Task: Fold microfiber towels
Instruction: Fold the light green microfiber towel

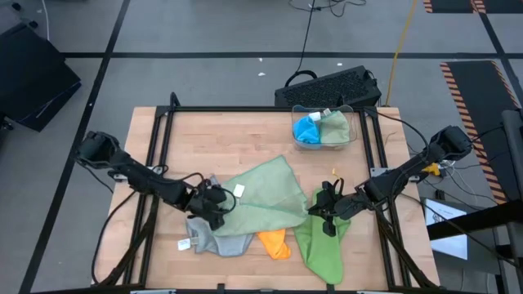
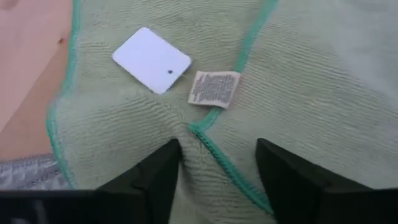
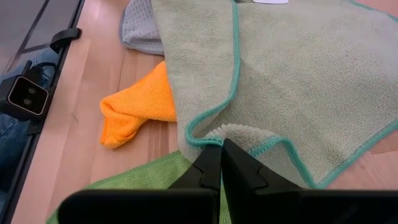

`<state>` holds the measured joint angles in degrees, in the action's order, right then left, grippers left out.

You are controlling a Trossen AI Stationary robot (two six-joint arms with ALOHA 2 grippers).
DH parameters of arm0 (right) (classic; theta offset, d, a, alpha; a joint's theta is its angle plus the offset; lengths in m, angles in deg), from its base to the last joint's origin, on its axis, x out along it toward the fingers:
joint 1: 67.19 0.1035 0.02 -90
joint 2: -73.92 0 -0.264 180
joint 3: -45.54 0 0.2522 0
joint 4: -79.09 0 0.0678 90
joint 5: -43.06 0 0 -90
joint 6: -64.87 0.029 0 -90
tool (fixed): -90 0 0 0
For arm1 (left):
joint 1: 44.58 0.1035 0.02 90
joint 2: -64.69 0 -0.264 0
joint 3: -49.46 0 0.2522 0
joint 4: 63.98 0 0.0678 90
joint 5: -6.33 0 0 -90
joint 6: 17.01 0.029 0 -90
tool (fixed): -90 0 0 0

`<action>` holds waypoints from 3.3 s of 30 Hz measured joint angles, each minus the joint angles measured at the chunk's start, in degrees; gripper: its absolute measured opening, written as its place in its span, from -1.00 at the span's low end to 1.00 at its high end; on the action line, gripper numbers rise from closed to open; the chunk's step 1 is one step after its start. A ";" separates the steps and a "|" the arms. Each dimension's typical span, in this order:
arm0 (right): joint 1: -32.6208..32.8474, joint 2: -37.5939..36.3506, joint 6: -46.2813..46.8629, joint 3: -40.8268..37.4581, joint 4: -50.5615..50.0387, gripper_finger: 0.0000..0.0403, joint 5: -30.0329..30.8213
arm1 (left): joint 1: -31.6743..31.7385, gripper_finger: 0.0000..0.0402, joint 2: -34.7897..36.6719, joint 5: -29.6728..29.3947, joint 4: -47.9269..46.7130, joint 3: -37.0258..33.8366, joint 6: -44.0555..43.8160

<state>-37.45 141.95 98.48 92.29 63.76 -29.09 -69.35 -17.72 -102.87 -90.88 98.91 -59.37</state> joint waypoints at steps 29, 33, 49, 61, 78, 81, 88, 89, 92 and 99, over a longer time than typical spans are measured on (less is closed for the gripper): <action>2.58 -0.02 3.34 0.00 0.07 -1.00 0.04 | 3.49 -0.04 4.57 3.25 -3.29 0.28 19.51; 2.58 -0.02 3.26 0.00 0.07 -1.00 -0.08 | 7.39 -0.10 3.81 9.07 -3.18 0.26 24.07; 2.58 -0.02 1.73 0.00 0.08 -1.00 0.10 | 11.08 -0.58 -1.41 20.48 -3.01 0.28 30.18; 2.53 -0.02 0.27 -0.02 2.16 -1.00 3.57 | 0.81 -0.96 3.85 17.62 0.20 2.94 24.14; 0.14 0.15 -2.68 0.00 6.74 -1.00 8.22 | -6.75 -0.92 1.25 15.61 15.48 4.74 27.24; 0.13 0.15 -2.84 0.00 6.47 -1.00 8.99 | -10.74 -0.94 1.43 13.47 16.43 4.89 24.33; 0.13 0.15 -2.80 0.00 6.64 -1.00 6.13 | -8.08 -0.73 -0.32 -2.92 9.15 4.85 13.02; 0.13 0.15 -2.69 0.00 6.69 -1.00 6.13 | -6.38 -0.66 -1.16 -1.41 7.77 4.78 12.61; 0.13 0.15 -2.60 0.00 6.64 -1.00 6.11 | -1.64 -0.38 -3.88 6.70 8.96 4.76 14.91; 0.13 0.15 -2.85 0.00 6.50 -1.00 5.92 | 4.74 0.18 -8.44 17.46 10.19 4.81 22.30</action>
<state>-37.32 142.11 95.62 92.29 70.26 -23.18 -64.61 -26.16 -85.41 -80.70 103.71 -37.07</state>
